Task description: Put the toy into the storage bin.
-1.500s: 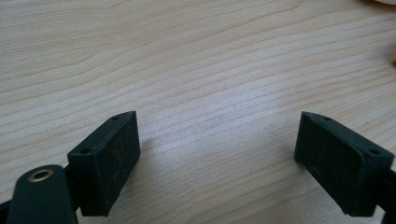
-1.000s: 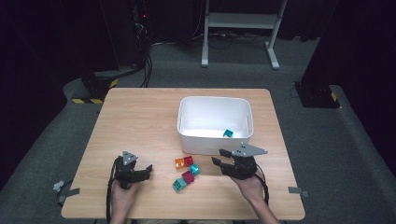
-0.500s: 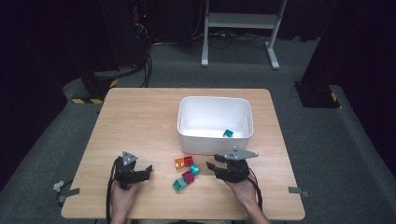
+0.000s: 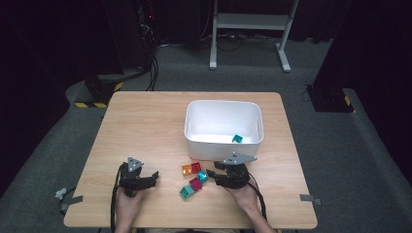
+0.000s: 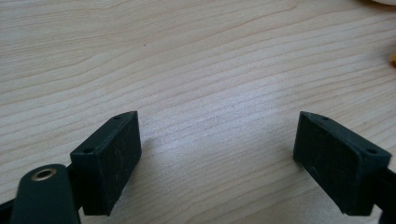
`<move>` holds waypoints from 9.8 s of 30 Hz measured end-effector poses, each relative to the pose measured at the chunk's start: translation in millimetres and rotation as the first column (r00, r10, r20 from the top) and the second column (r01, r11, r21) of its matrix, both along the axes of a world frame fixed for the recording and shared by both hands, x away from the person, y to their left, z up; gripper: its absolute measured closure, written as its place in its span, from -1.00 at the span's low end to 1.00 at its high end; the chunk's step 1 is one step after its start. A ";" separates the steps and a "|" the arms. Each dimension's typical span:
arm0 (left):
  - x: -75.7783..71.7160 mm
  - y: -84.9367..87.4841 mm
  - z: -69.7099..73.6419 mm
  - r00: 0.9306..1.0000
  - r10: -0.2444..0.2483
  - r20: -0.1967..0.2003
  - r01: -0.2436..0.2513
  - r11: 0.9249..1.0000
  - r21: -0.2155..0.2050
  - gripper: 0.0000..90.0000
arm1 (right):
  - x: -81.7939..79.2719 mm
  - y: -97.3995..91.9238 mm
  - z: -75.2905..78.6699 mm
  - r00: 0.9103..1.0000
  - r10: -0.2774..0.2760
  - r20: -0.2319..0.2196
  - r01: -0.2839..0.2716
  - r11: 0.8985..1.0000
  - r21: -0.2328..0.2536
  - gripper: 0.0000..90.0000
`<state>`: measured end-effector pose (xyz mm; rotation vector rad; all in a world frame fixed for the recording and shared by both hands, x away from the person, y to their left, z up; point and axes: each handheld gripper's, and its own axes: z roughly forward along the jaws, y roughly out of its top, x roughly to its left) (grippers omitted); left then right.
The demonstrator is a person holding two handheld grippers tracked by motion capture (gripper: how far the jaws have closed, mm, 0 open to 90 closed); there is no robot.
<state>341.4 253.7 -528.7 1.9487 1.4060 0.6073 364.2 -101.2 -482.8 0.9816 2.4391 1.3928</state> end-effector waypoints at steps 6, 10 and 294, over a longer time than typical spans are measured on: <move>-0.6 0.0 0.0 1.000 -0.004 0.000 0.004 1.000 0.001 -0.66 | -2.7 18.7 -9.1 1.000 0.018 -0.003 -0.019 0.999 -0.040 0.20; -0.4 -0.1 0.0 1.000 -0.002 0.001 0.002 1.000 -0.001 -0.66 | 0.4 22.4 -8.6 1.000 0.009 -0.015 -0.010 0.999 -0.044 0.21; -0.6 -0.9 -0.1 1.000 -0.007 0.001 0.007 1.000 -0.005 -0.65 | -24.6 47.0 -24.2 0.998 0.033 -0.054 -0.037 0.997 -0.069 0.08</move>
